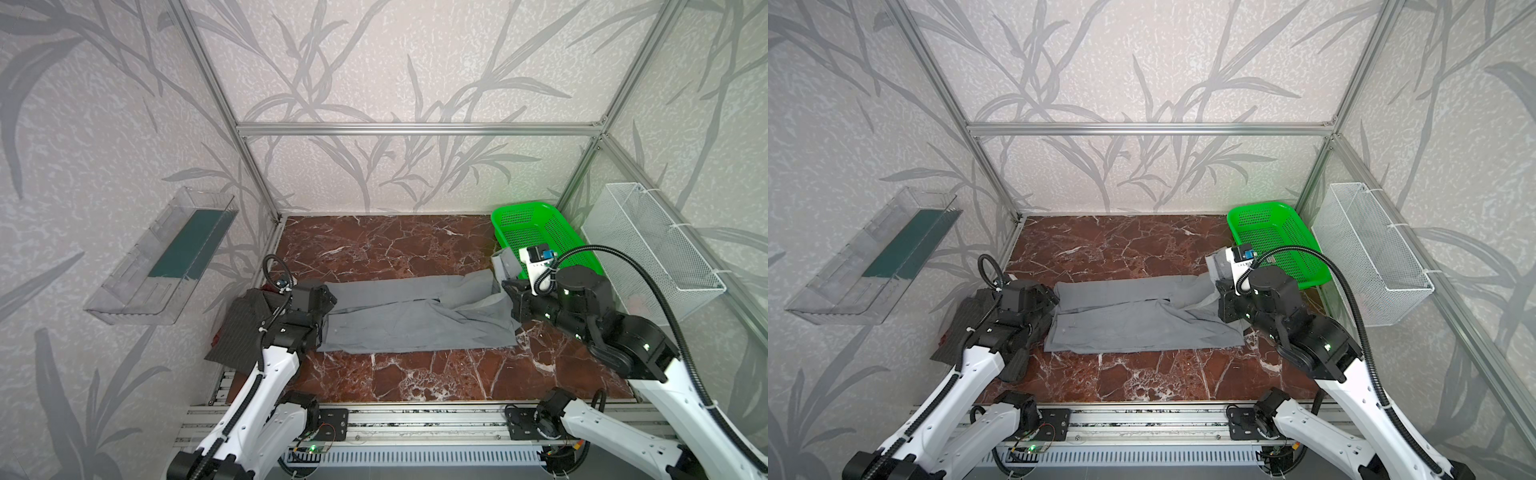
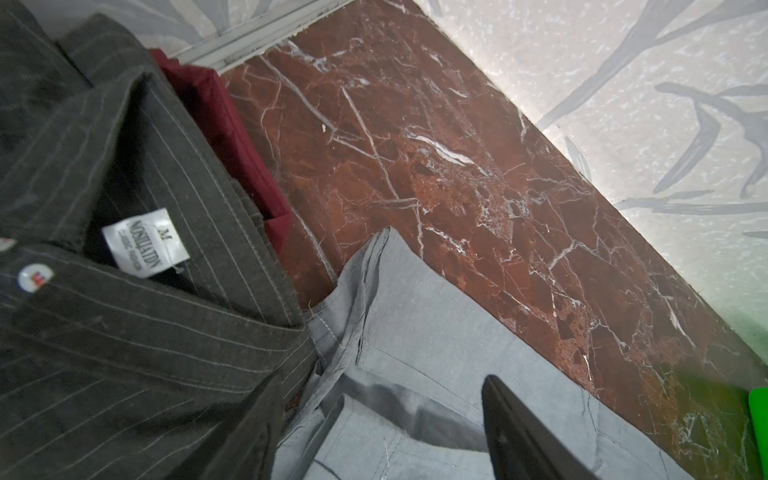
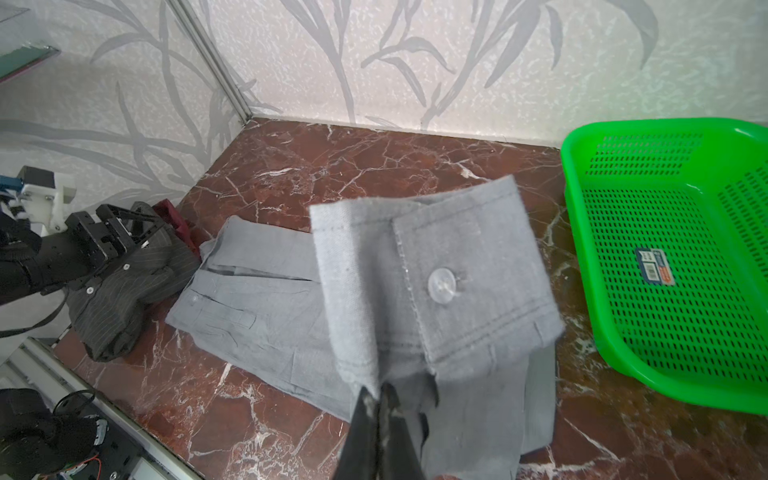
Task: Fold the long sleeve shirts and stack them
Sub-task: 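Lay the grey cuff onto the other cuff near the left gripper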
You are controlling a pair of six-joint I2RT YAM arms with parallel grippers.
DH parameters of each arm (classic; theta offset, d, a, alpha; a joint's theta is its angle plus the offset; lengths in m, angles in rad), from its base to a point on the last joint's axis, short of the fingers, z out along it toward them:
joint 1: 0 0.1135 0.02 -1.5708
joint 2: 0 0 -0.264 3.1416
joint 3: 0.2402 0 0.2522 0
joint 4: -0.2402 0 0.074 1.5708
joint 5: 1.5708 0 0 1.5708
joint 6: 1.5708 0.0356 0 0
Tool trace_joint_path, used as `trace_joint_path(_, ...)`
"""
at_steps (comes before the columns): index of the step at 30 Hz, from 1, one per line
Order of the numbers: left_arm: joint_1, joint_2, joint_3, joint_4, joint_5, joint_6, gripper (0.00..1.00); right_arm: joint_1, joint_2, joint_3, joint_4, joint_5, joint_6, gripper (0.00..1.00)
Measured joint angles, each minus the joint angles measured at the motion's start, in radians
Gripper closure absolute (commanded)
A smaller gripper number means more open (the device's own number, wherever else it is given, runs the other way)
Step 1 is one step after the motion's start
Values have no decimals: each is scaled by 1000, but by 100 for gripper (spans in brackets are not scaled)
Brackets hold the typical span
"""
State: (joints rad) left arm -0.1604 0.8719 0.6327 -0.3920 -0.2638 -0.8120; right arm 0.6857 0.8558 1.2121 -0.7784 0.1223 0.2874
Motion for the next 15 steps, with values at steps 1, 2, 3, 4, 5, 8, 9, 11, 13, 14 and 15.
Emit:
trace_joint_path(1, 0, -2, 17, -15, 1, 7, 22, 23, 21, 6, 16, 4, -4, 100)
trace_joint_path(2, 2, -6, 29, -29, 2, 13, 22, 46, 37, 10, 25, 9, -6, 100)
trace_joint_path(3, 3, -13, 40, -44, 3, 21, 22, 74, 51, 10, 32, 19, -7, 100)
trace_joint_path(4, 3, -21, 46, -58, 5, 28, 21, 105, 63, 10, 33, 38, -6, 100)
trace_joint_path(5, 3, -30, 49, -71, 5, 36, 21, 129, 71, 6, 35, 57, -2, 100)
trace_joint_path(8, 3, -59, 54, -111, 8, 56, 19, 183, 52, -50, 63, 100, 14, 100)
trace_joint_path(9, 3, -65, 55, -123, 10, 61, 19, 188, 45, -66, 65, 104, 16, 100)
trace_joint_path(11, 3, -72, 57, -145, 17, 69, 18, 197, 48, -84, 66, 107, 16, 100)
trace_joint_path(13, 3, -71, 70, -167, 24, 80, 17, 203, 77, -79, 77, 106, 15, 100)
trace_joint_path(14, 3, -71, 78, -175, 27, 87, 17, 207, 97, -75, 86, 105, 12, 100)
trace_joint_path(15, 3, -70, 88, -182, 28, 95, 17, 209, 117, -71, 97, 105, 7, 100)
